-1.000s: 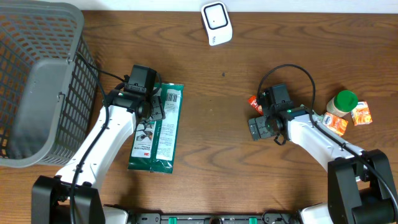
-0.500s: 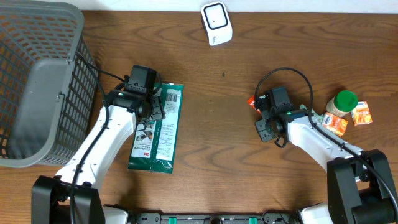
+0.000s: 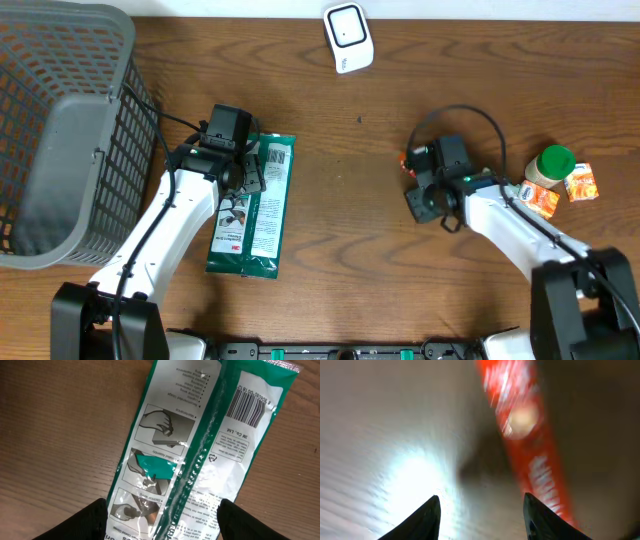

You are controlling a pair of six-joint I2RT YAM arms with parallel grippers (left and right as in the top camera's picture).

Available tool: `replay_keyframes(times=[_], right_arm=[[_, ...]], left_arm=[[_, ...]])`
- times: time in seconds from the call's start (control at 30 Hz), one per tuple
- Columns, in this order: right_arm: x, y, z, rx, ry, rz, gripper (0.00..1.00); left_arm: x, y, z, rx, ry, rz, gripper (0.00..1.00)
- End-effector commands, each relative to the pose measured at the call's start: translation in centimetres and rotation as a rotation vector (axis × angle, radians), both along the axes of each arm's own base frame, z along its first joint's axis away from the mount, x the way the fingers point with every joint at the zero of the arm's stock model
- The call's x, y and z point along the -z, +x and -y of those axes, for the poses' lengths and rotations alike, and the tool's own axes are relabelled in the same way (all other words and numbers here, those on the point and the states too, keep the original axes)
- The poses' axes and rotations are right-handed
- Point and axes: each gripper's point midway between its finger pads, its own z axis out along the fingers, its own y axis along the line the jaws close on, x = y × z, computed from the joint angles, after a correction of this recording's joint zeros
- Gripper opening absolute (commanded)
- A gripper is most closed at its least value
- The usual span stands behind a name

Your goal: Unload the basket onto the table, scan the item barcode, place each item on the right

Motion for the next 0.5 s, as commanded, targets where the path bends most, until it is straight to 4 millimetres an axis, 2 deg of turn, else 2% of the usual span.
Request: replay_keyframes(times=[0.0,0.07,0.13,0.37,0.47], right_arm=[[-5.1,3.8,0.8,0.020,-0.036,0.181,0.49],[-4.8,3.8,2.0,0.003,-0.095,0.180,0.42],[-4.1,3.5,2.4,-0.017,-0.107,0.164,0.39],[-0.5,2.2,3.4,-0.116,-0.154,0.061,0.41],[0.8,1.8,3.4,-0.127,-0.163,0.022,0.45]], left_arm=[[0.0,0.0,-0.4,-0.007,0.016,-0.002,0.71],[0.1,0.0,-0.4,-0.007,0.016,-0.002,0.71],[0.0,0.0,-0.4,-0.007,0.016,-0.002,0.72],[0.0,0.0,-0.4,-0.007,0.016,-0.002,0.71],[0.0,0.0,-0.4,-0.007,0.016,-0.002,0.71]])
